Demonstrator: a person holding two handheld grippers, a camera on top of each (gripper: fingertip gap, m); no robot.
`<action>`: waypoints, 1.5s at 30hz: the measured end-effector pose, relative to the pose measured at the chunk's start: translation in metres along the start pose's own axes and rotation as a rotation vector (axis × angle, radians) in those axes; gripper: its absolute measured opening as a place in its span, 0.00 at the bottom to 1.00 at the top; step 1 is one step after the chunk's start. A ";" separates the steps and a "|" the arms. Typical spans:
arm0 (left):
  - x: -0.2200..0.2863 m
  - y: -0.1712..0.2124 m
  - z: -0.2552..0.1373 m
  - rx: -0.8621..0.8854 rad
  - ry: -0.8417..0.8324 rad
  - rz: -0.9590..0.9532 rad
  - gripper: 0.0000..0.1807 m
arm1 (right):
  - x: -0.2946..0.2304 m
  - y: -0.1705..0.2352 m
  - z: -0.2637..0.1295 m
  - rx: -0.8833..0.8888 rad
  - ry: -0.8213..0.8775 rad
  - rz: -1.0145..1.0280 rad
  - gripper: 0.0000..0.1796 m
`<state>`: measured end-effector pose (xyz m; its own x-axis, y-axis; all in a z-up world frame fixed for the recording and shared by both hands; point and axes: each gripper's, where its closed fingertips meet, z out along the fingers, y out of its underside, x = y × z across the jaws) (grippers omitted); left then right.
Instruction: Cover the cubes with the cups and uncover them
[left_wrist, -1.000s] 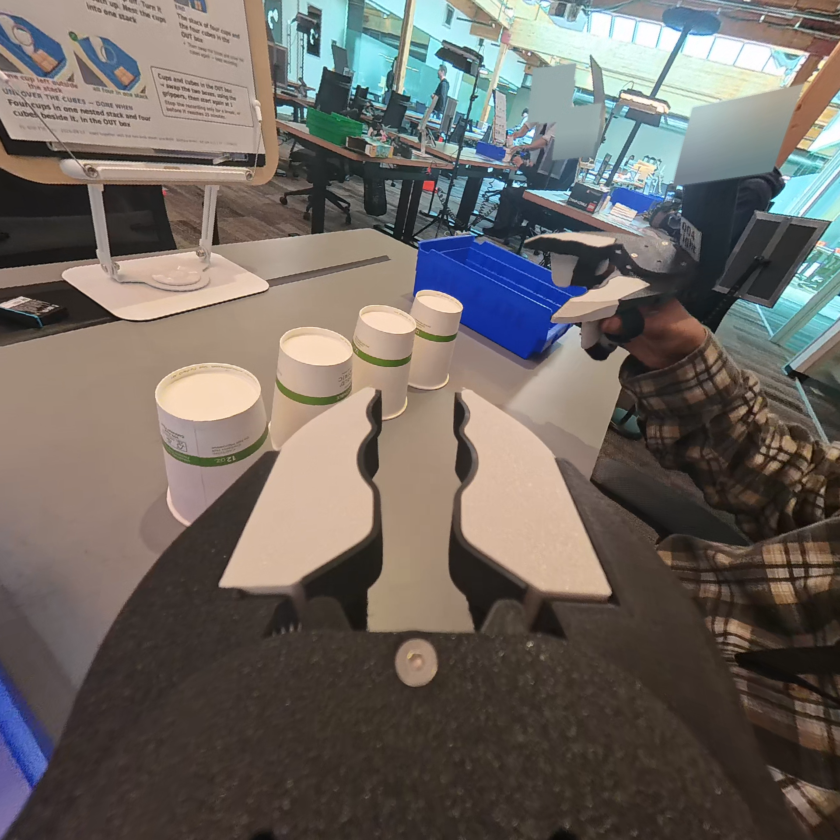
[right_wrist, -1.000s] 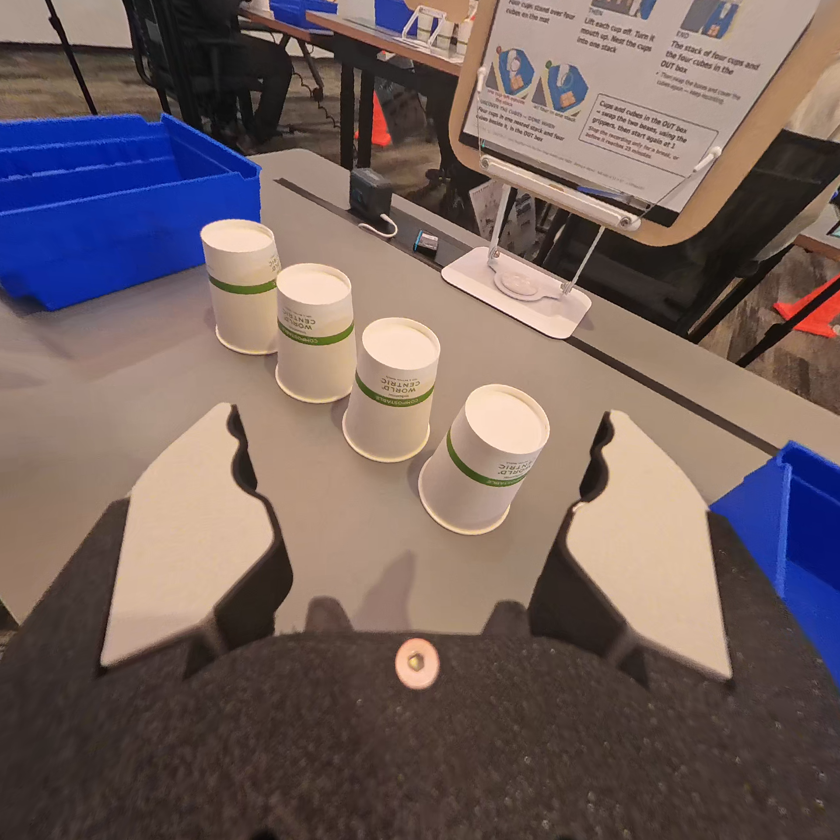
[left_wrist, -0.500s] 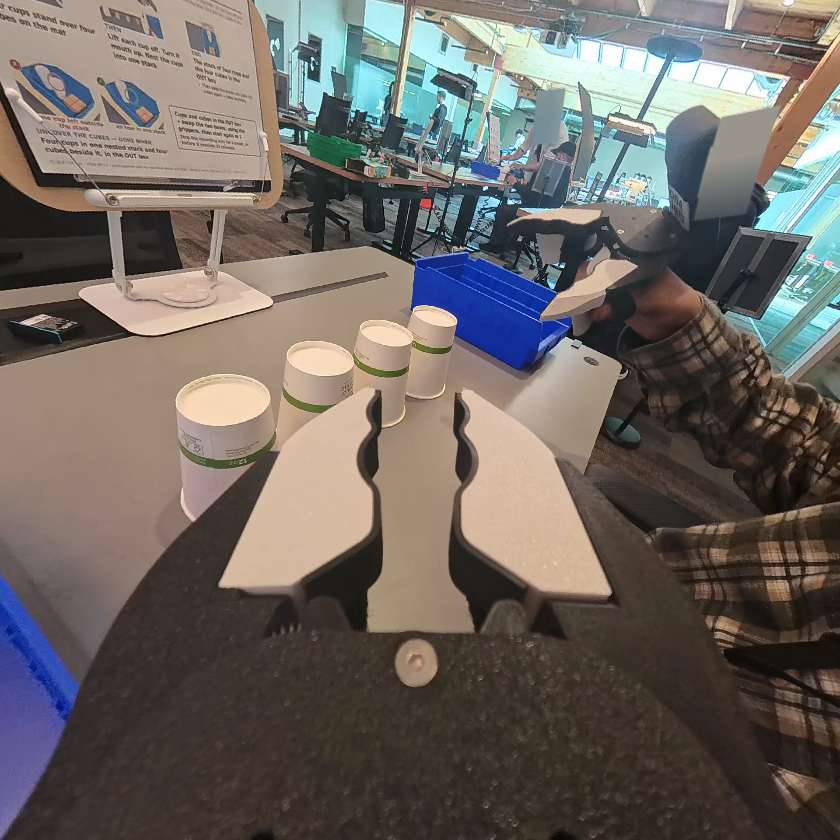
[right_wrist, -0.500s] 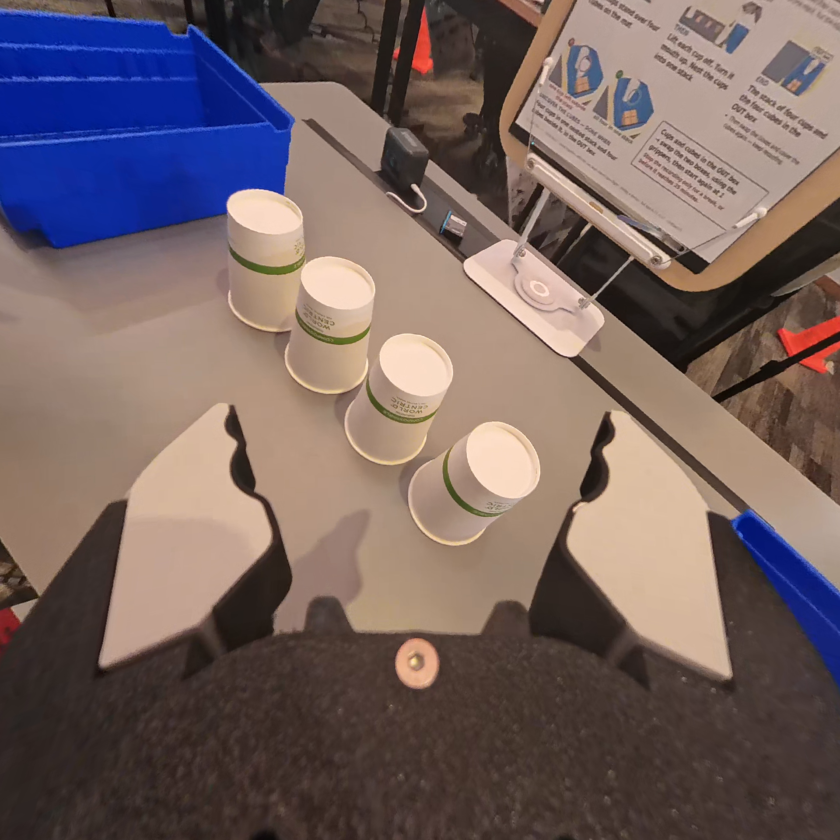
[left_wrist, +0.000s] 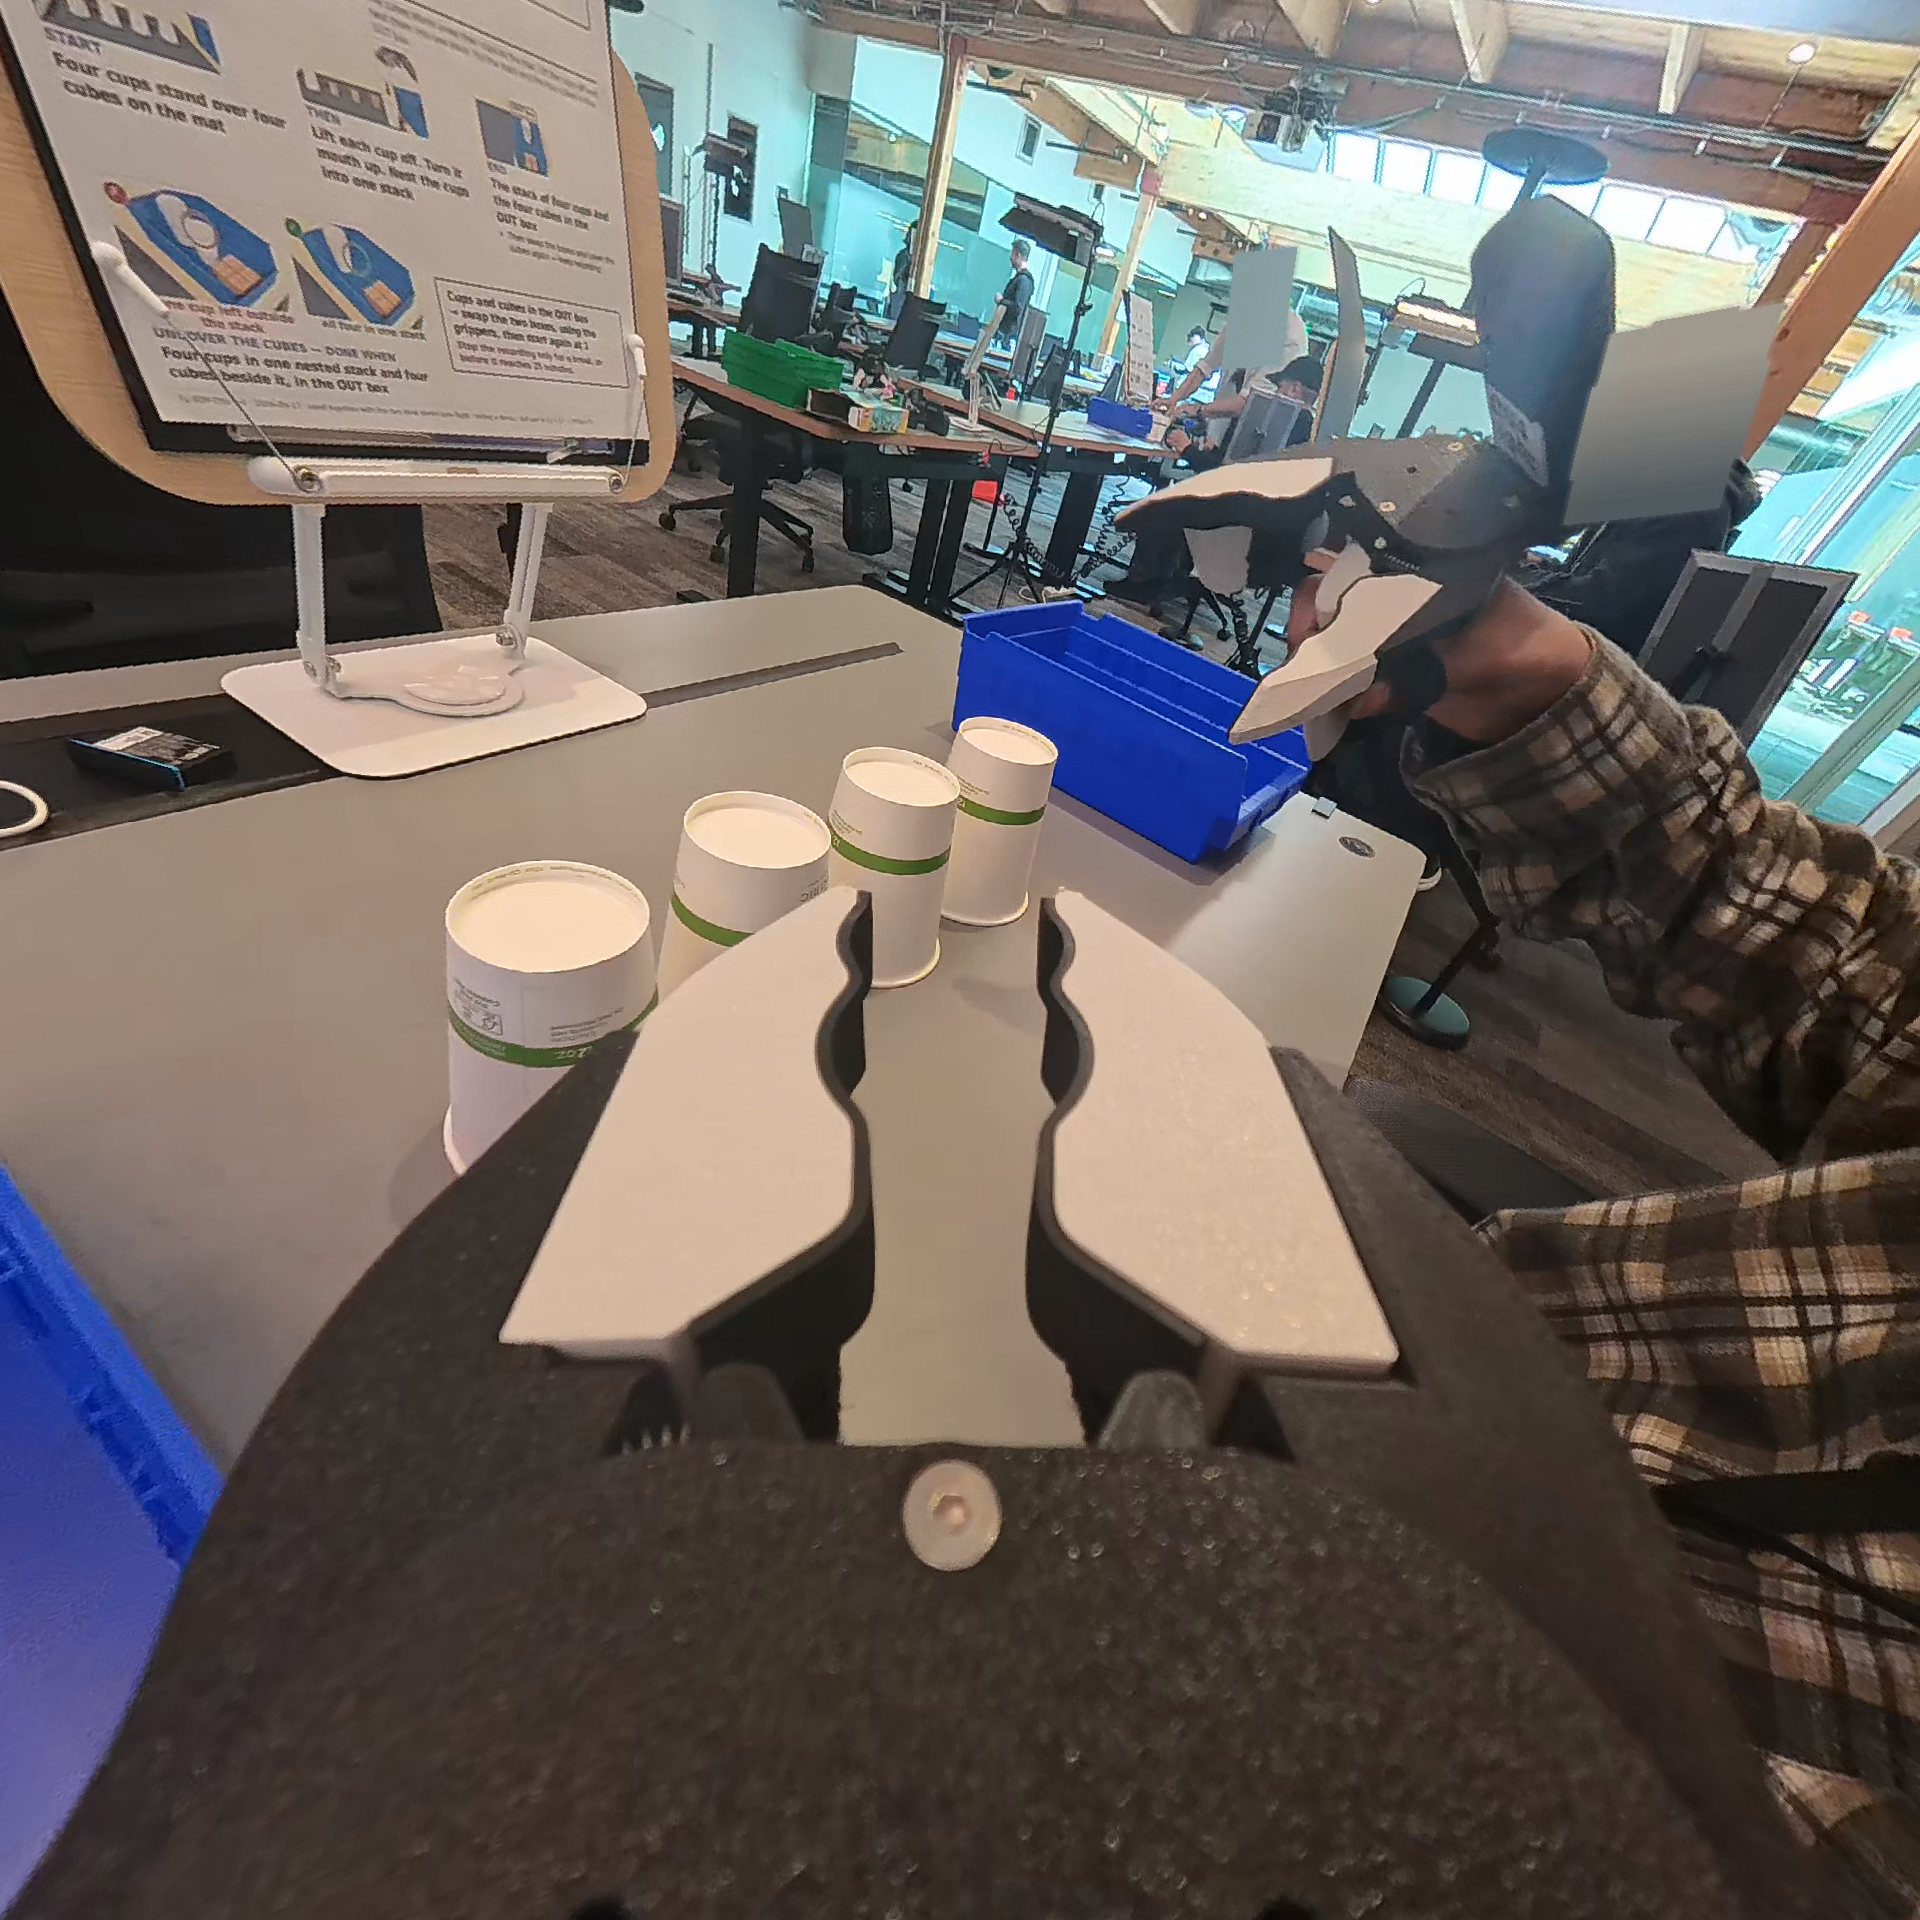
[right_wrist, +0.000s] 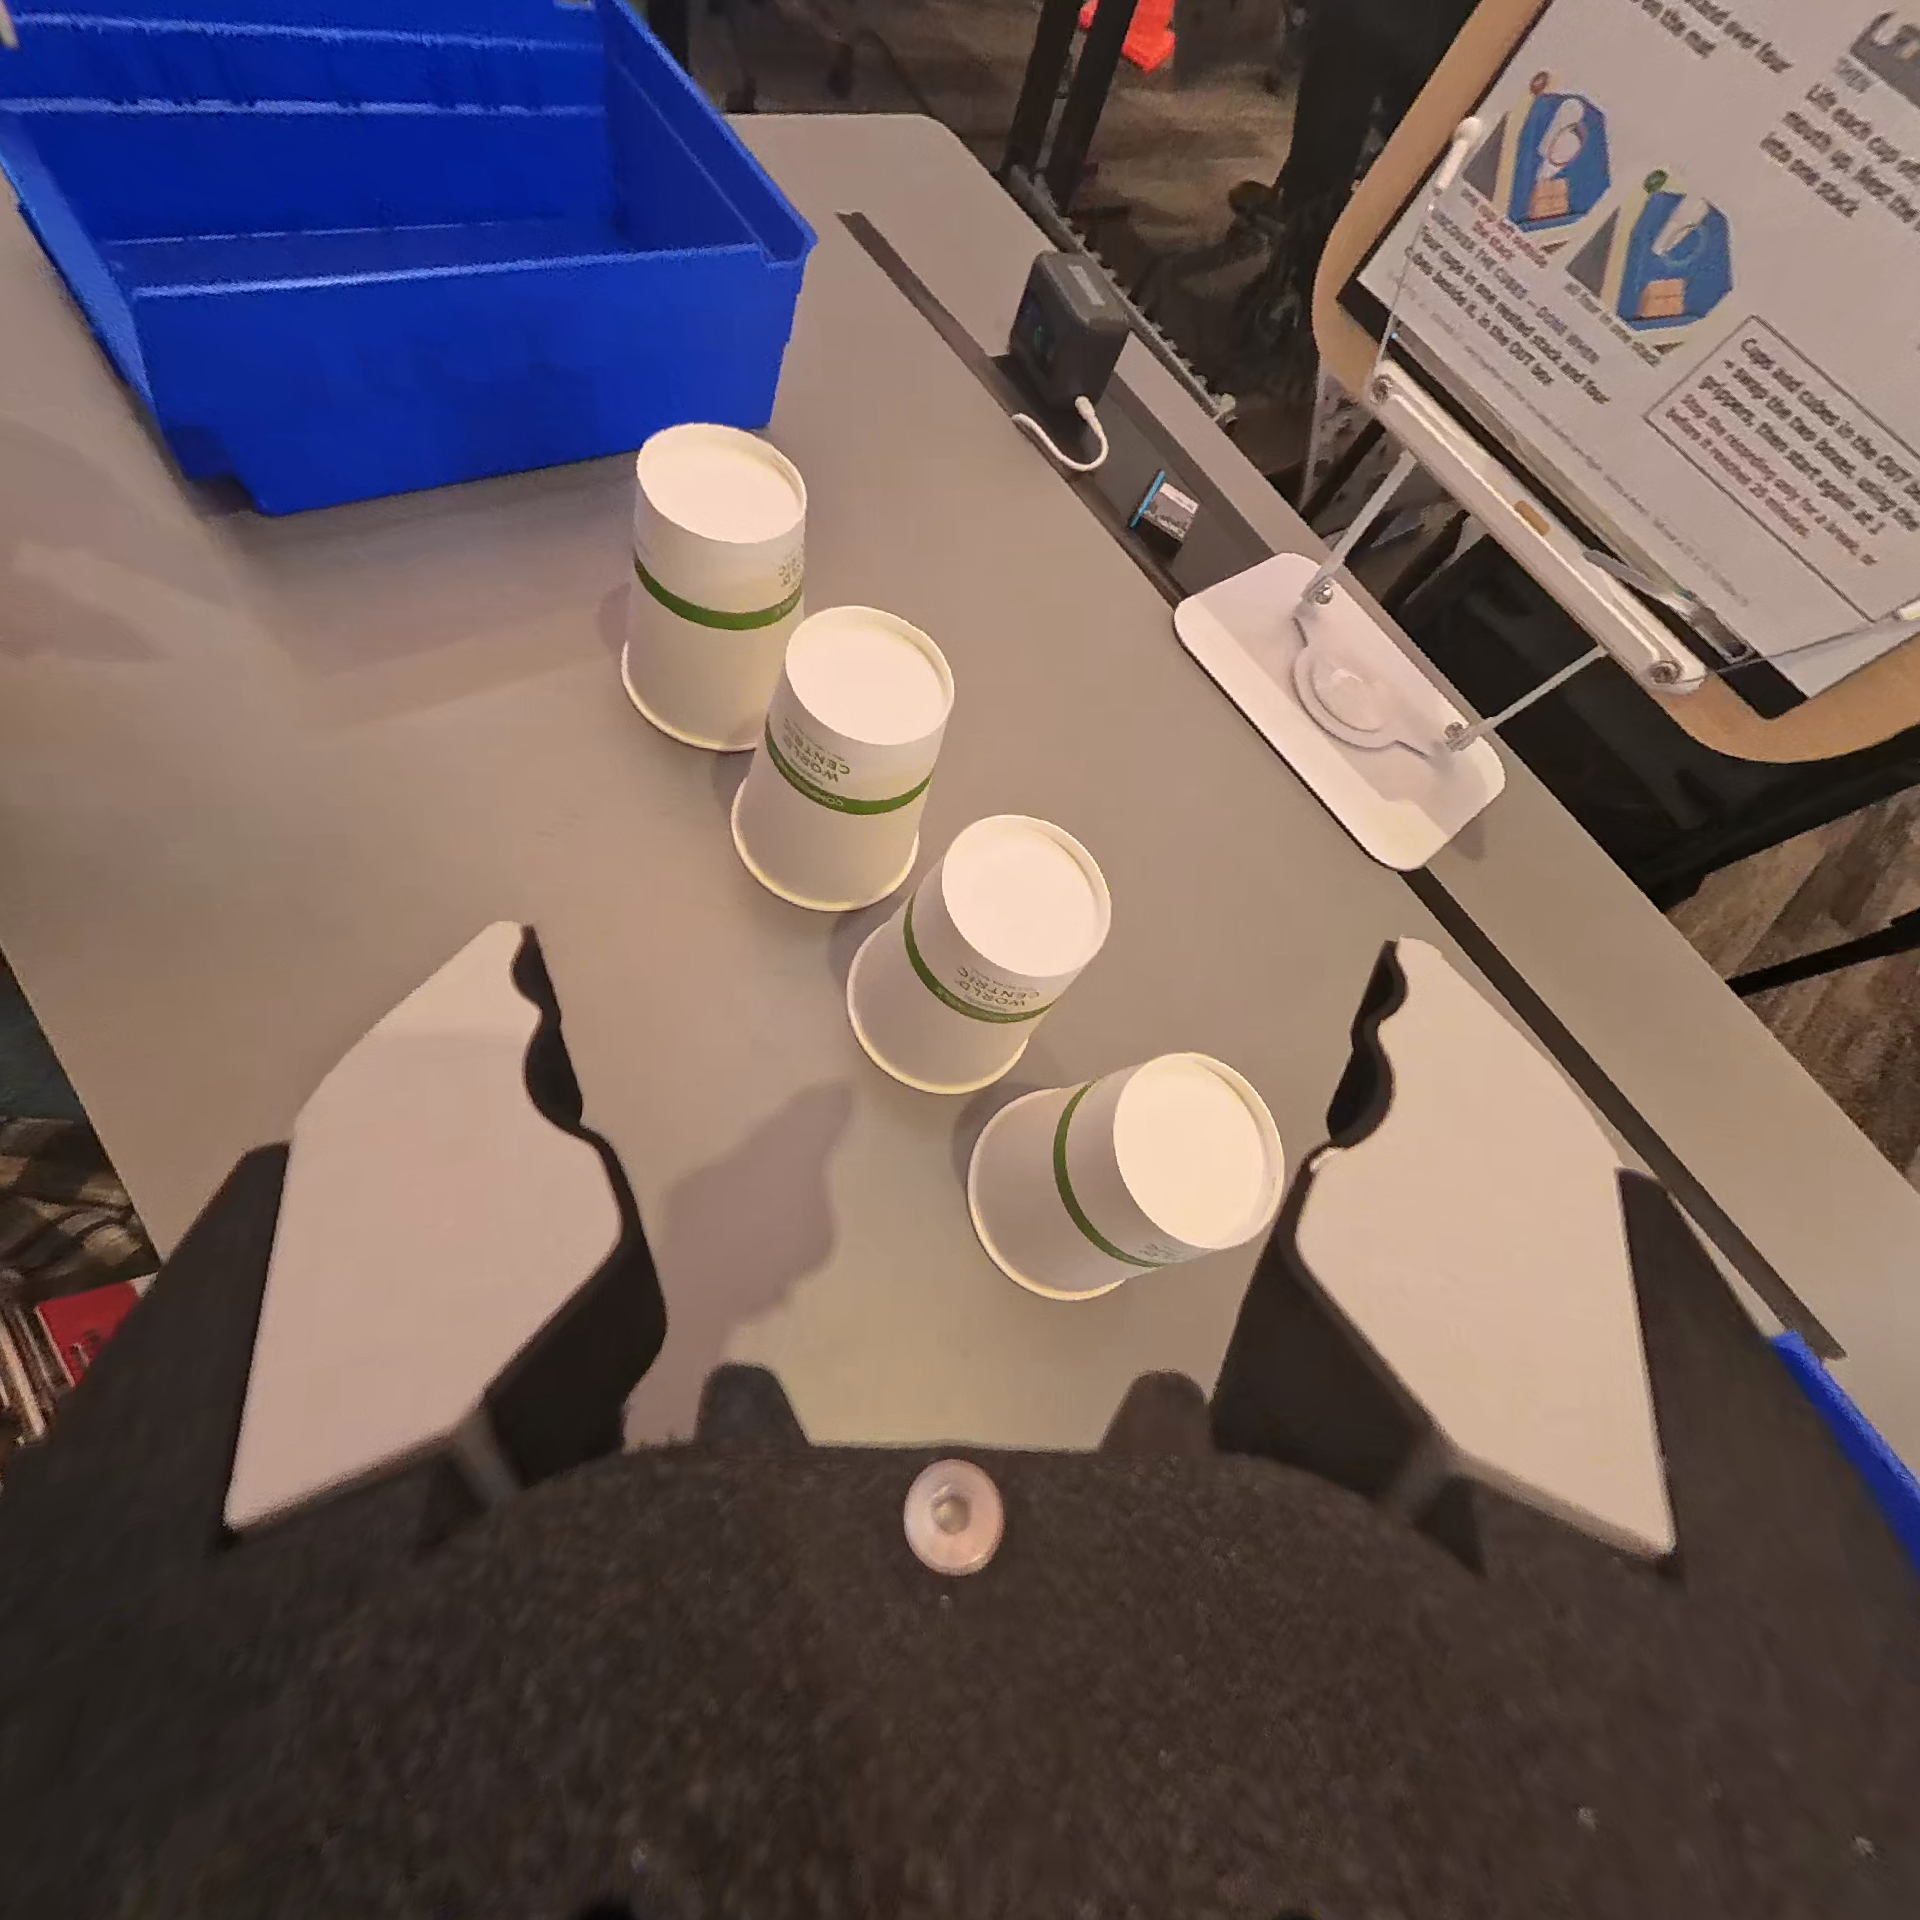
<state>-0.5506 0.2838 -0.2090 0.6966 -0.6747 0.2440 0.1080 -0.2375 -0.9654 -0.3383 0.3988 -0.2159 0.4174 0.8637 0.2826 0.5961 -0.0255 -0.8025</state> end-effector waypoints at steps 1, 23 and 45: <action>0.000 0.000 0.000 0.000 -0.001 0.000 0.16 | -0.001 -0.001 0.002 -0.006 -0.010 -0.007 0.78; -0.006 -0.004 -0.007 0.018 -0.006 -0.010 0.16 | -0.026 -0.031 0.055 -0.108 -0.151 -0.162 0.78; -0.012 -0.006 -0.012 0.028 -0.015 -0.022 0.16 | -0.044 -0.053 0.122 -0.198 -0.314 -0.294 0.76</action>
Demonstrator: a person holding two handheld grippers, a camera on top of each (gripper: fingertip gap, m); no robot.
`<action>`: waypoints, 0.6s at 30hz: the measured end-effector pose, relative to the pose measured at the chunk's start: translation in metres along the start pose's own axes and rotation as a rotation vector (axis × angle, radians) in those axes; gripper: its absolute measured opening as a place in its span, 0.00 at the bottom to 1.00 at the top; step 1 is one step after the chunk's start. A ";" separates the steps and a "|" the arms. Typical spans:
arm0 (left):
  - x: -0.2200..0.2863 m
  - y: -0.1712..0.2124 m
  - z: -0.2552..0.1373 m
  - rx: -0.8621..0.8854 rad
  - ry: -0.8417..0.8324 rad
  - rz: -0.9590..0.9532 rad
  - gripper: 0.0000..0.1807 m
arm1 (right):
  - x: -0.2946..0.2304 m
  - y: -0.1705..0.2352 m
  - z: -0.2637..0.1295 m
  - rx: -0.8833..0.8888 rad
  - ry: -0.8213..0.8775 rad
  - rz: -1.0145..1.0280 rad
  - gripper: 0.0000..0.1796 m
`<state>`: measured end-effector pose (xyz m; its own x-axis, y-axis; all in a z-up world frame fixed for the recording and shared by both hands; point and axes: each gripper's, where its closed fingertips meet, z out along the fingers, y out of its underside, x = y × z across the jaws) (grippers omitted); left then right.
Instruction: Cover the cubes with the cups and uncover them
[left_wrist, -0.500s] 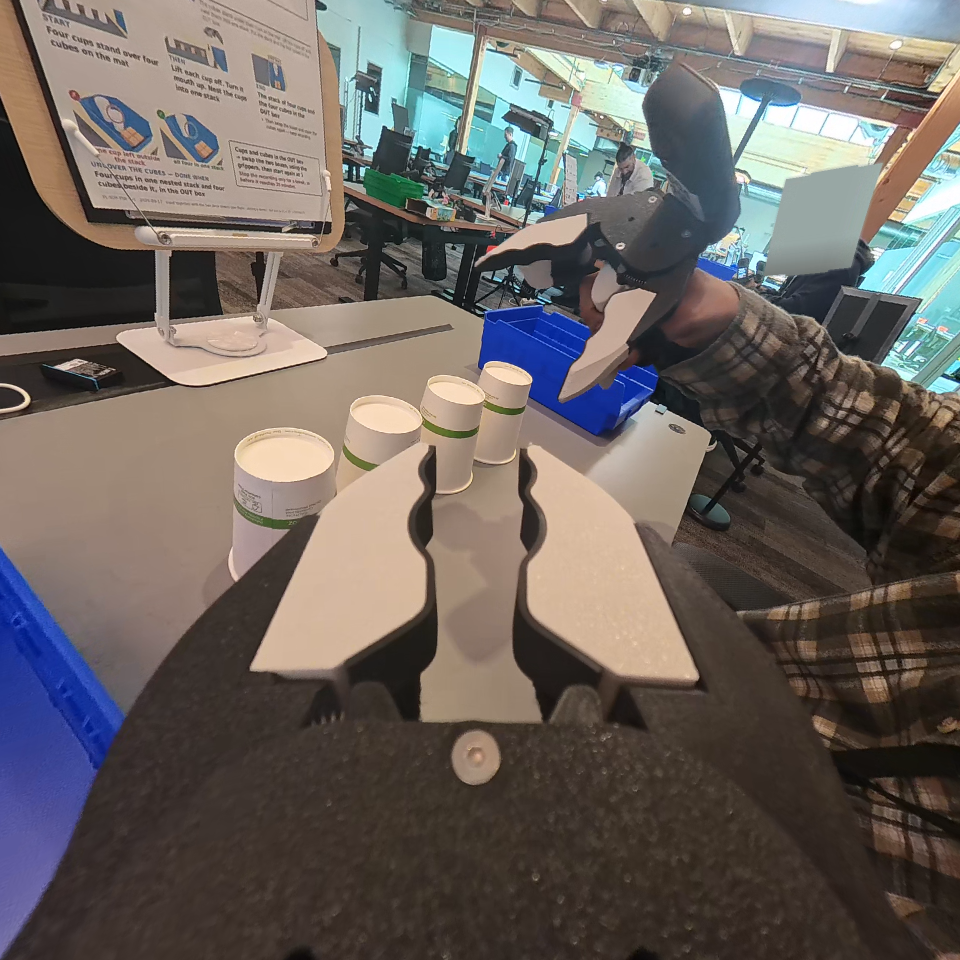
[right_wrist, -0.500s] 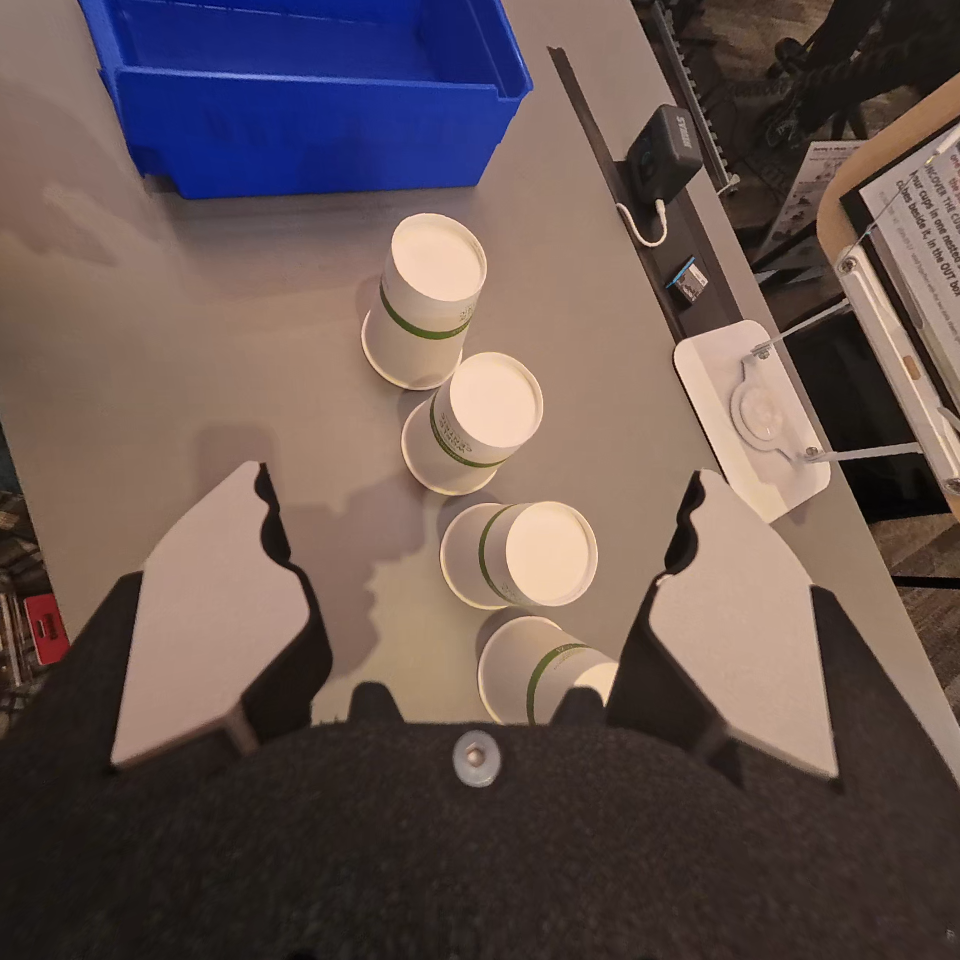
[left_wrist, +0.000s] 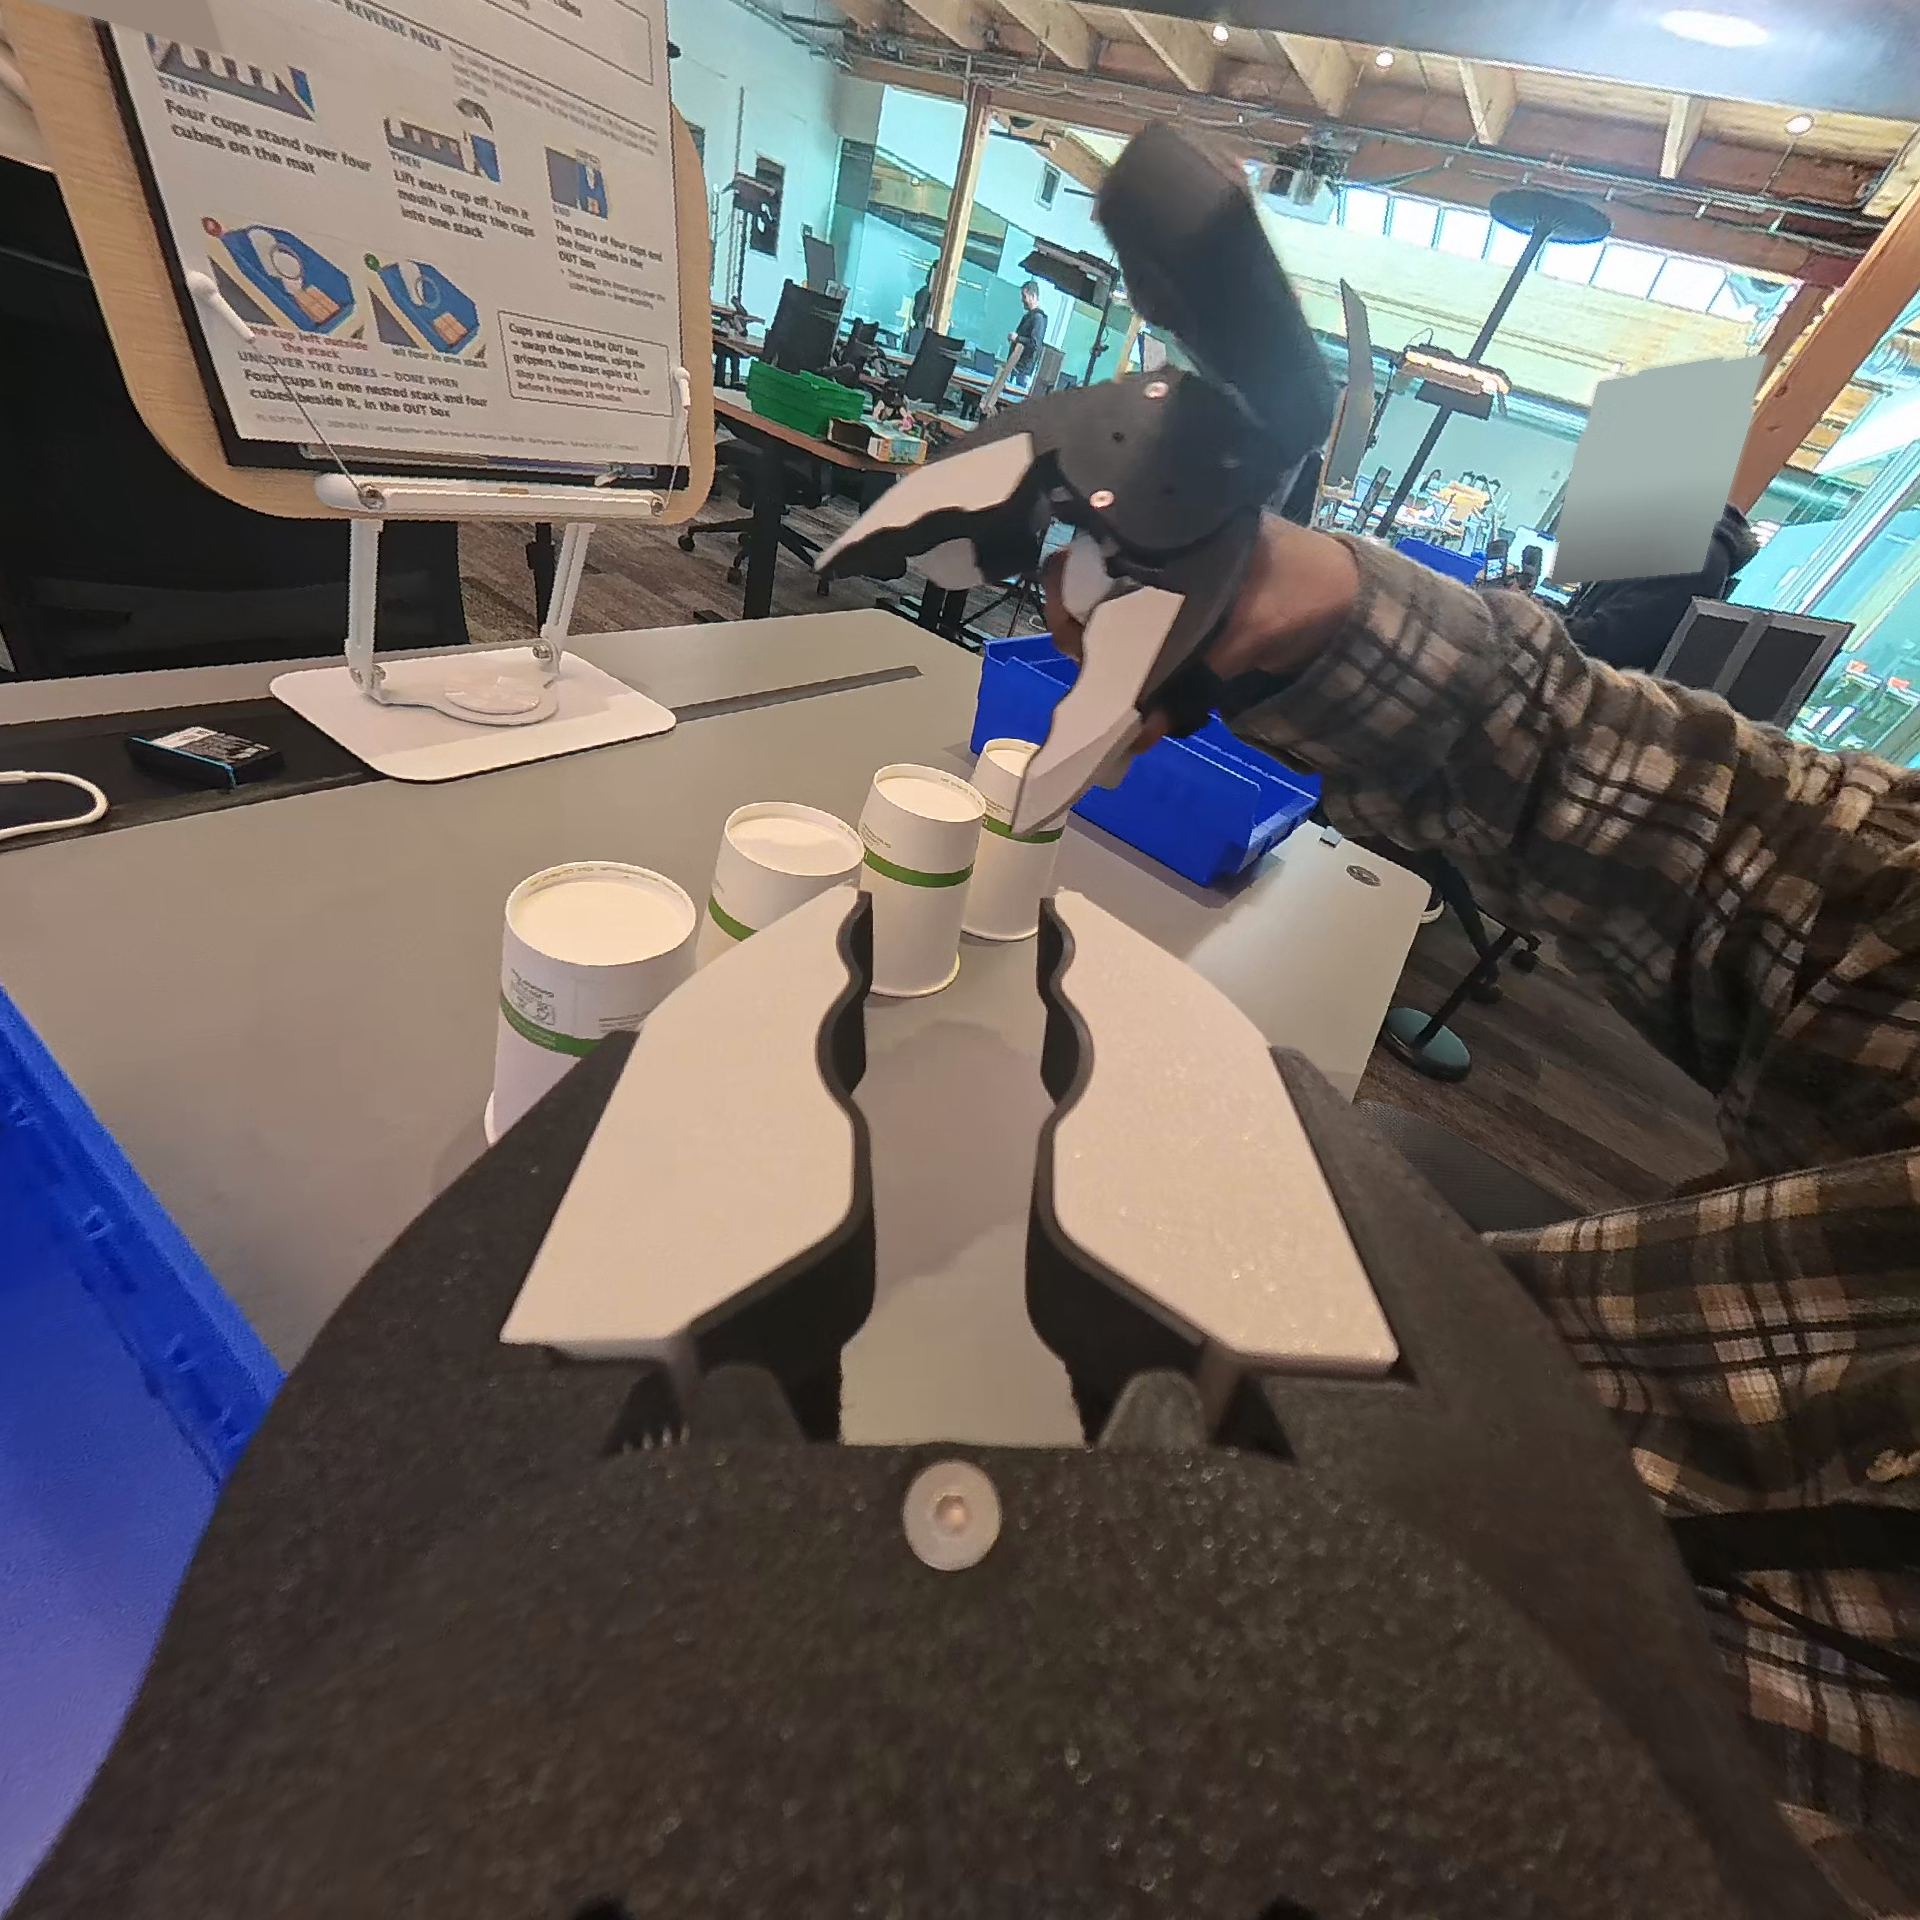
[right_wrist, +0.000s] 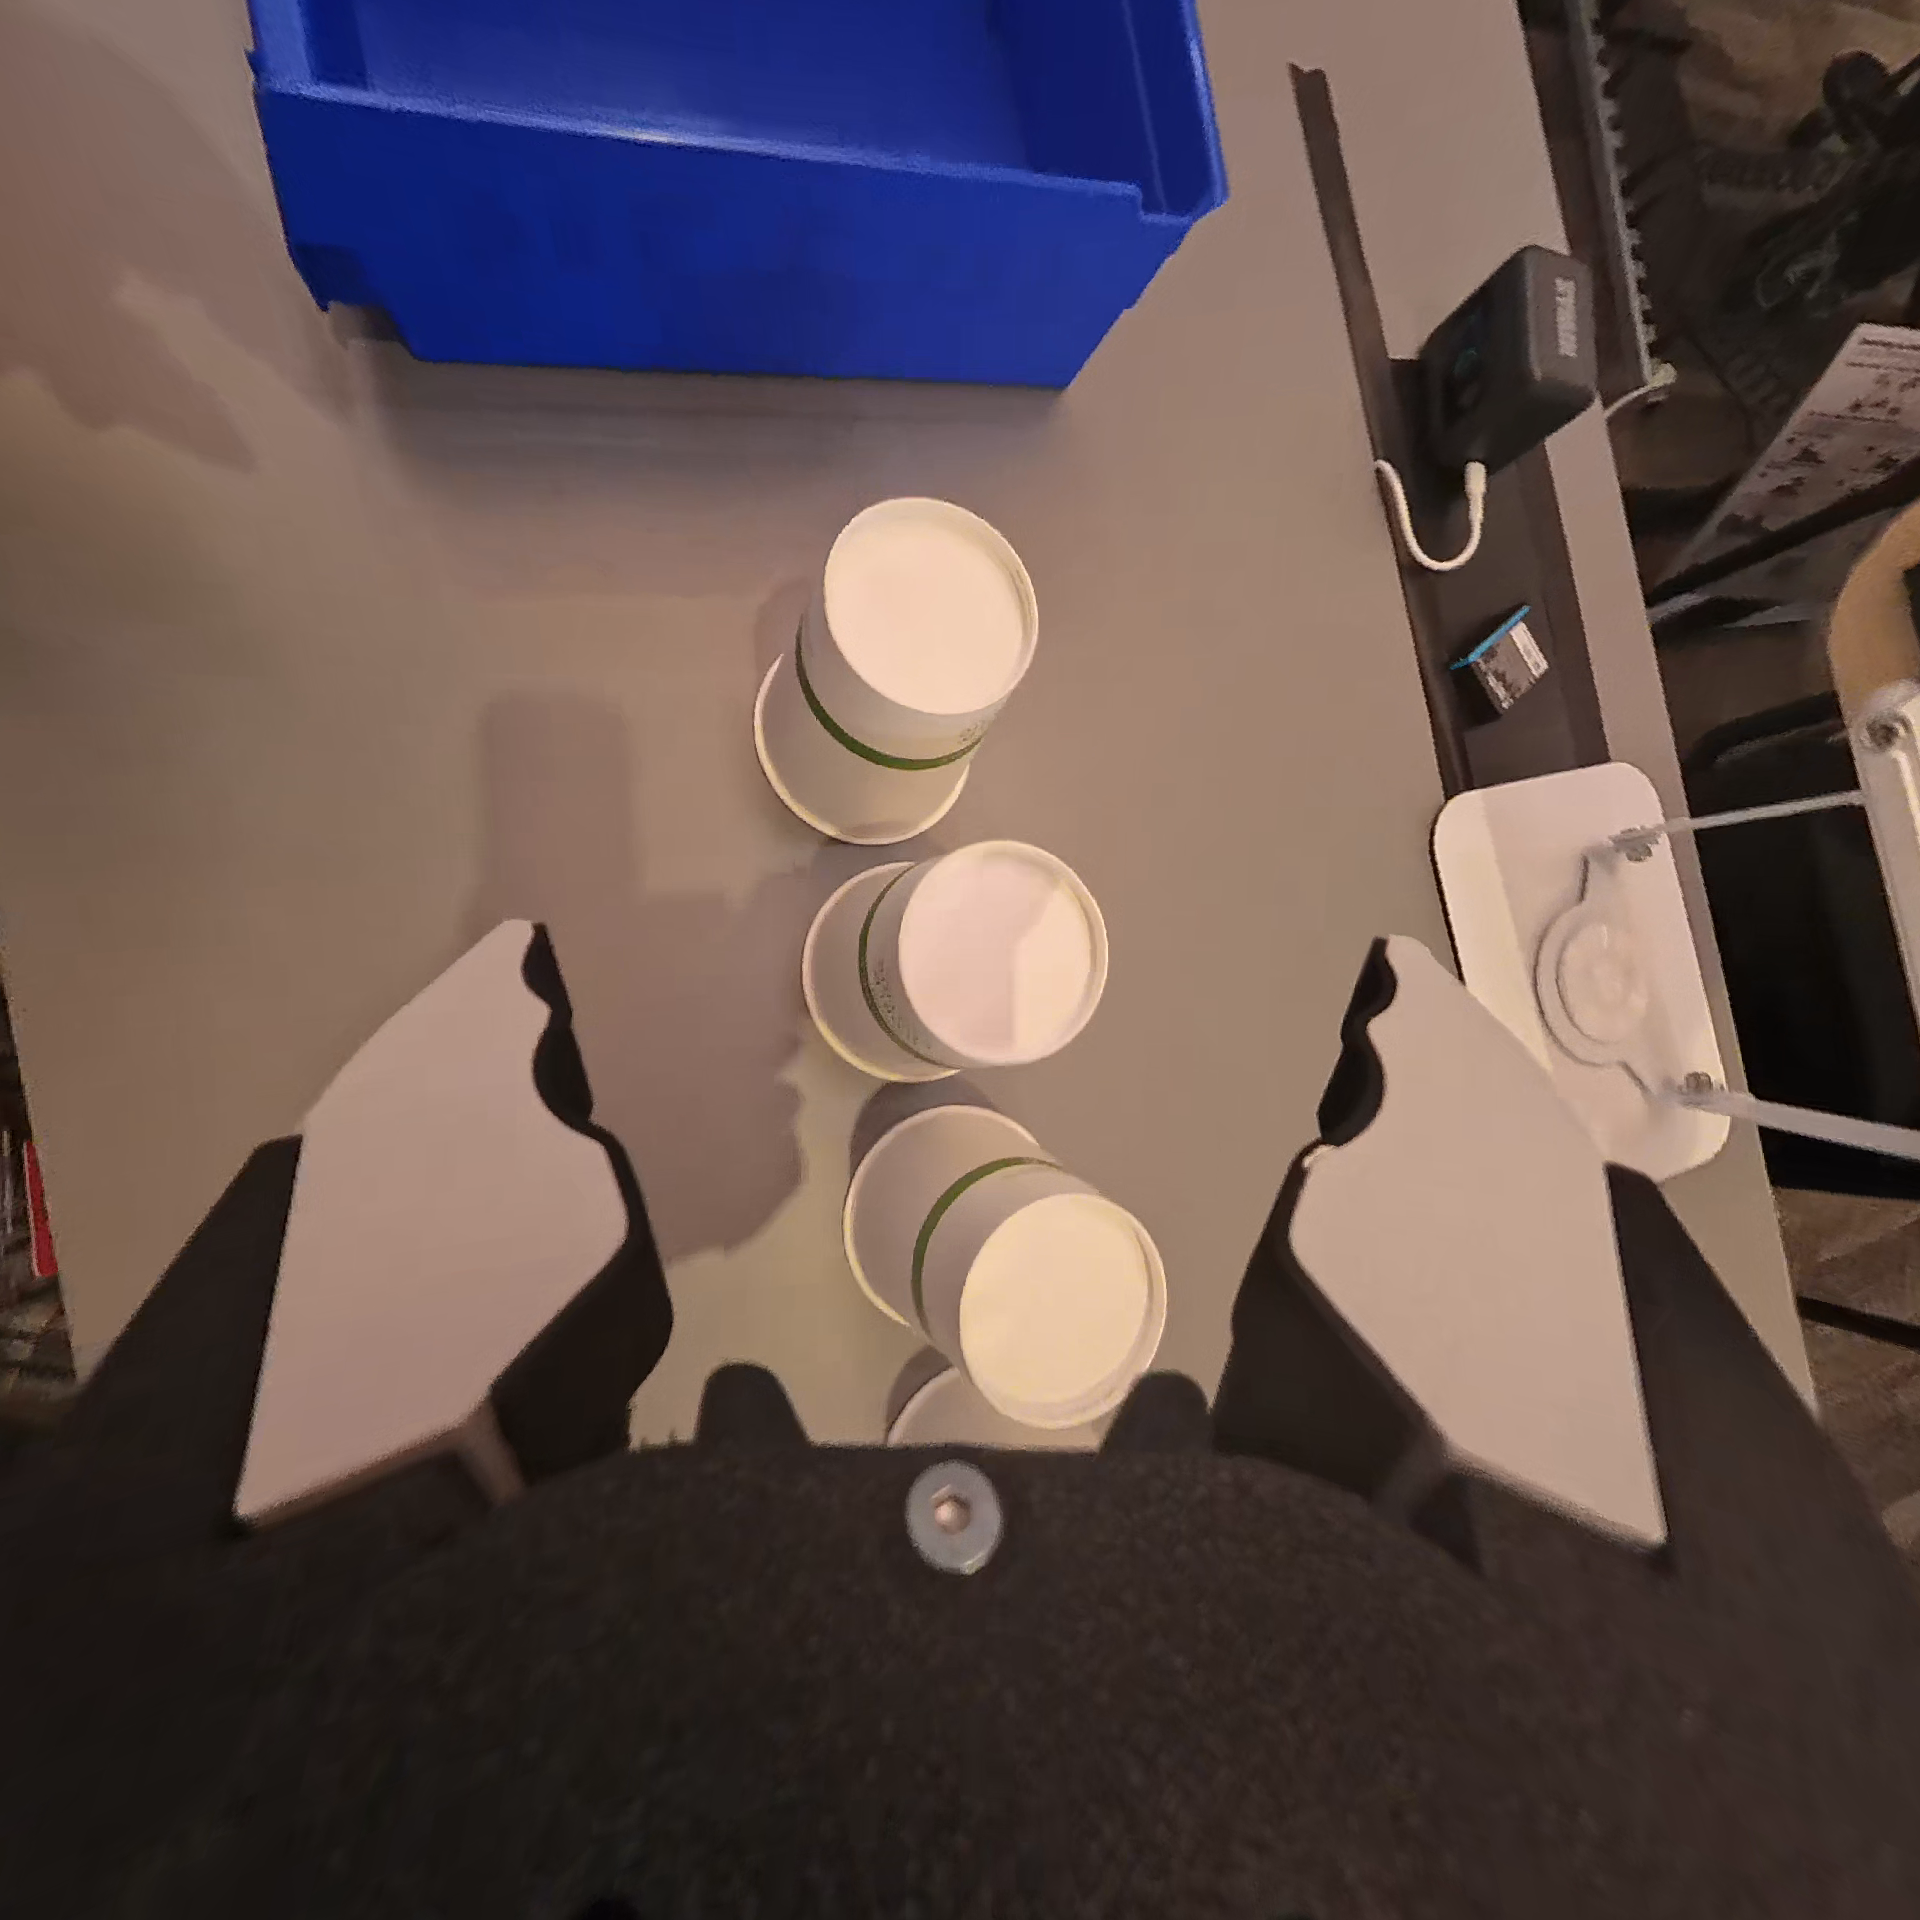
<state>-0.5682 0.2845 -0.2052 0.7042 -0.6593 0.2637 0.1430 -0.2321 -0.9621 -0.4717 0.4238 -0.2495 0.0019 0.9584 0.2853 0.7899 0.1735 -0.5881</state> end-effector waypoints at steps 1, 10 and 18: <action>-0.001 0.000 -0.001 0.001 -0.002 0.000 0.16 | 0.001 -0.002 0.005 -0.013 -0.014 -0.016 0.76; -0.006 -0.008 -0.014 0.028 -0.031 0.004 0.16 | -0.004 -0.016 0.048 -0.181 -0.170 -0.176 0.75; -0.010 -0.011 -0.021 0.046 -0.041 0.002 0.16 | -0.011 -0.033 0.078 -0.281 -0.268 -0.246 0.73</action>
<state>-0.5914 0.2787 -0.1953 0.7320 -0.6300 0.2595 0.1726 -0.1970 -0.9651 -0.5457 0.4248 -0.2921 -0.3357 0.9277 0.1632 0.8828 0.3703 -0.2891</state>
